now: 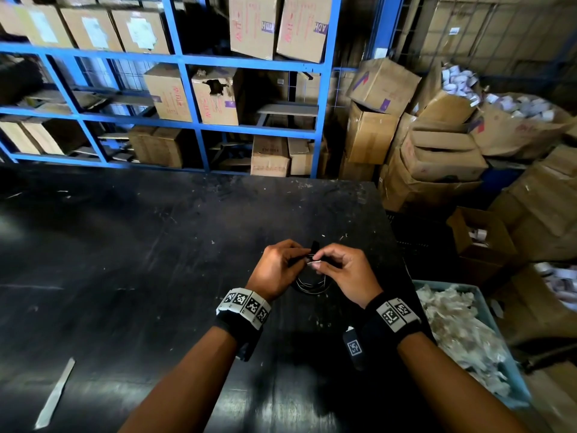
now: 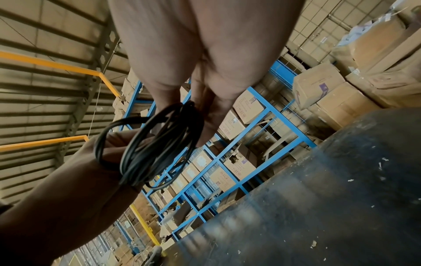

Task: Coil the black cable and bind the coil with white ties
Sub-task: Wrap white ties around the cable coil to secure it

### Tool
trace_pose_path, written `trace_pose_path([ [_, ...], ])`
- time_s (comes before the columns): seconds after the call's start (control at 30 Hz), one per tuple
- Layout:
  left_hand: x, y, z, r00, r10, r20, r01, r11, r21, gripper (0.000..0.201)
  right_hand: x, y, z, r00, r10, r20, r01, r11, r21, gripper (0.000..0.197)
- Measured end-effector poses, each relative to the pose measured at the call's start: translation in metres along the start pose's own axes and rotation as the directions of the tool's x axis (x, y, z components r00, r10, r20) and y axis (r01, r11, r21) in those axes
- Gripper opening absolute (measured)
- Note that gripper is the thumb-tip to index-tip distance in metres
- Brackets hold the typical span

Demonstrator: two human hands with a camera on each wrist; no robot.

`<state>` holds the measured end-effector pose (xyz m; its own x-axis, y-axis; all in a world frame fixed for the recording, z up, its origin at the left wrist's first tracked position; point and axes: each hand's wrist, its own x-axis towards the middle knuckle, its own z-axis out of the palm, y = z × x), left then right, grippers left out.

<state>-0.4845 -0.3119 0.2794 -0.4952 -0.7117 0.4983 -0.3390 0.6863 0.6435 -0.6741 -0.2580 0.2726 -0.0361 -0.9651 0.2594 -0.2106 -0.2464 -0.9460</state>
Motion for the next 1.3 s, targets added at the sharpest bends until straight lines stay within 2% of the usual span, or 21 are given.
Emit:
trace_pose_path([
  [0.23,-0.004,-0.006,0.004,1.0,-0.021,-0.012,0.021,0.999,-0.045,0.019,-0.002,0.004,0.002,0.998,0.059,0.008,-0.059,0.994,0.095,0.017],
  [0.4,-0.01,-0.008,0.004,1.0,-0.001,0.005,0.001,0.996,-0.084,0.019,-0.003,0.005,0.007,0.994,0.107,-0.037,-0.101,0.985,0.139,0.018],
  [0.67,-0.01,-0.008,-0.001,0.999,0.034,0.032,-0.034,0.999,-0.013,0.022,0.002,0.0,0.012,0.989,0.083,-0.12,-0.067,0.99,0.127,0.01],
  [0.8,-0.011,-0.01,0.0,0.998,0.033,0.05,-0.033,0.999,0.007,0.022,0.003,0.002,0.015,0.977,0.074,-0.202,-0.045,0.988,0.144,0.015],
  [0.93,-0.012,-0.011,0.0,0.997,0.01,0.074,-0.01,1.0,0.009,0.023,0.001,0.005,0.014,0.974,0.1,-0.203,-0.073,0.988,0.136,0.026],
  [1.03,-0.01,-0.012,-0.002,0.996,0.017,0.089,-0.019,1.0,0.021,0.023,0.003,0.005,0.009,0.981,0.104,-0.162,-0.093,0.993,0.071,0.037],
  [1.2,-0.005,-0.009,-0.002,0.995,0.026,0.094,-0.028,0.999,0.028,0.025,0.012,0.004,0.001,0.994,-0.024,-0.11,0.011,0.993,-0.118,0.011],
  [1.3,-0.006,-0.01,0.005,0.996,0.011,0.088,-0.012,1.0,0.01,0.025,0.018,0.002,-0.004,0.997,-0.069,-0.041,0.056,0.967,-0.247,0.003],
])
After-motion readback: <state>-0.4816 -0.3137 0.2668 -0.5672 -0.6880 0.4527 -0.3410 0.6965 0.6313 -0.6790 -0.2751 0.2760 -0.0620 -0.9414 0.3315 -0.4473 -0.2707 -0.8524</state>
